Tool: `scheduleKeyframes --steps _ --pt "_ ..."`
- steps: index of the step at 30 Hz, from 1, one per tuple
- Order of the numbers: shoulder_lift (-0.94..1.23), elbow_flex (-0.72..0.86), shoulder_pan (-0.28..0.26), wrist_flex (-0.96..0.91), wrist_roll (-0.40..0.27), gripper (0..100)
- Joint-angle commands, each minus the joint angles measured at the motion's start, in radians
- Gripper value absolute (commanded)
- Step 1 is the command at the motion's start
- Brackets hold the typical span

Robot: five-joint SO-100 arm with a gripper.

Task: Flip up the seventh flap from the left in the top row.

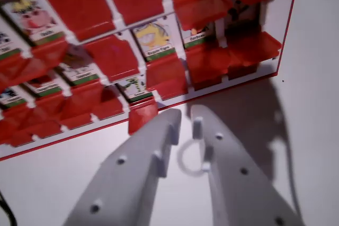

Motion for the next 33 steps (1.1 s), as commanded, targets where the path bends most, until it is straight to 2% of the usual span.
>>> scheduleKeyframes --steps 1,17,33 --pt "-0.011 -0.132 0.0 -0.032 0.009 2" --pt "-0.213 -0.253 0.021 -0.172 0.006 2" --pt "-0.308 -0.321 0.014 -0.259 0.008 2"
